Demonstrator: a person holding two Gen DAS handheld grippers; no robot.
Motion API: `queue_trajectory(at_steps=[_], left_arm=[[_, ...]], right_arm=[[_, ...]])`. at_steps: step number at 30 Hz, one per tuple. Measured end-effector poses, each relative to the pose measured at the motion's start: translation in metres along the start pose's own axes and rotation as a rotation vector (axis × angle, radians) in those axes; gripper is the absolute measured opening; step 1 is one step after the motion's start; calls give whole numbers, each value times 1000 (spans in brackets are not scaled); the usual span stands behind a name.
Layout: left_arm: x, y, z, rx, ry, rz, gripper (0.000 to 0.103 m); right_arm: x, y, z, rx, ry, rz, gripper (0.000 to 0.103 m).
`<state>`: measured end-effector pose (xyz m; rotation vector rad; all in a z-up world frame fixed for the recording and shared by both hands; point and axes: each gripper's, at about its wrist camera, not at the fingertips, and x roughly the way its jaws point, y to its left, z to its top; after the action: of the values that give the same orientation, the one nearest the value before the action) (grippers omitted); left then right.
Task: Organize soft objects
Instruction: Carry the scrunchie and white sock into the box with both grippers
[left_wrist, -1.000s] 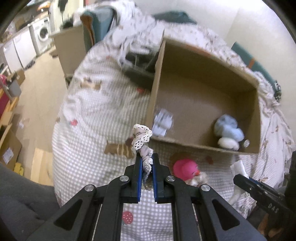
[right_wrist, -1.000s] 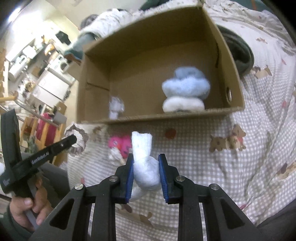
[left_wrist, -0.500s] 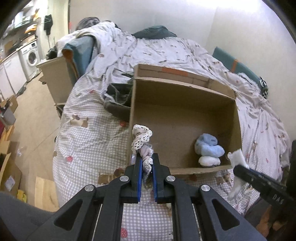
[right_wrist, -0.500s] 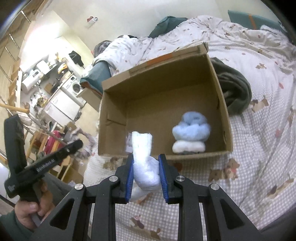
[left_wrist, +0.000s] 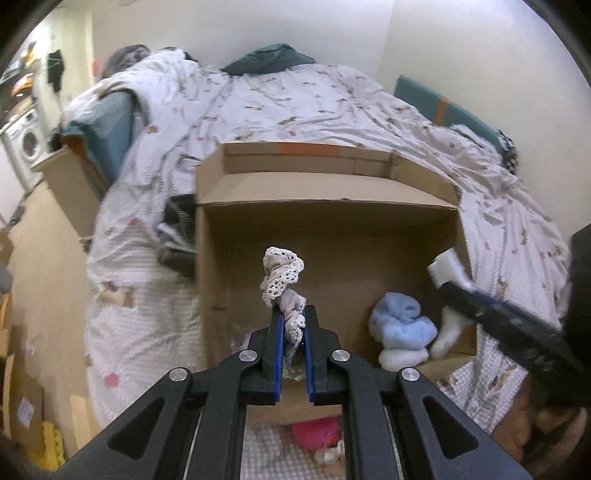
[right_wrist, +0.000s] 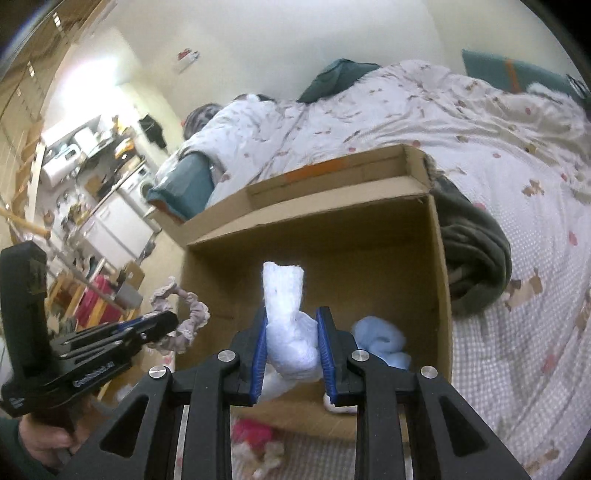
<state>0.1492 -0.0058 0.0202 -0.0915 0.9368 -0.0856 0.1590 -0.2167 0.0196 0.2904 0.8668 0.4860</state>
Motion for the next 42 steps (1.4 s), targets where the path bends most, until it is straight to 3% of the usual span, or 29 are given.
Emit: queue_trajectory(at_steps=[4,7,14,27,39,42], left_arm=[[21,4,-11,10,-1,5,9],[34,13,-14,-57,50,-25,9],[40,15,-15,-61,53,-7,9],[47,2,-21,-1,67,7,9],[52,6,-25,-19,101,25,11],[52,5,-25,-19,107,23,16]], right_arm=[[20,-20,-15,67,60,-54,27],[23,-14,-16,24,66,-63,27],[37,-7,-20,-22,97,-65,27],[39,-10,-20,-12,102,-79,27],[40,-8,-20,-14,102,-85,27],[40,-8,-20,-17,103,-81,27]])
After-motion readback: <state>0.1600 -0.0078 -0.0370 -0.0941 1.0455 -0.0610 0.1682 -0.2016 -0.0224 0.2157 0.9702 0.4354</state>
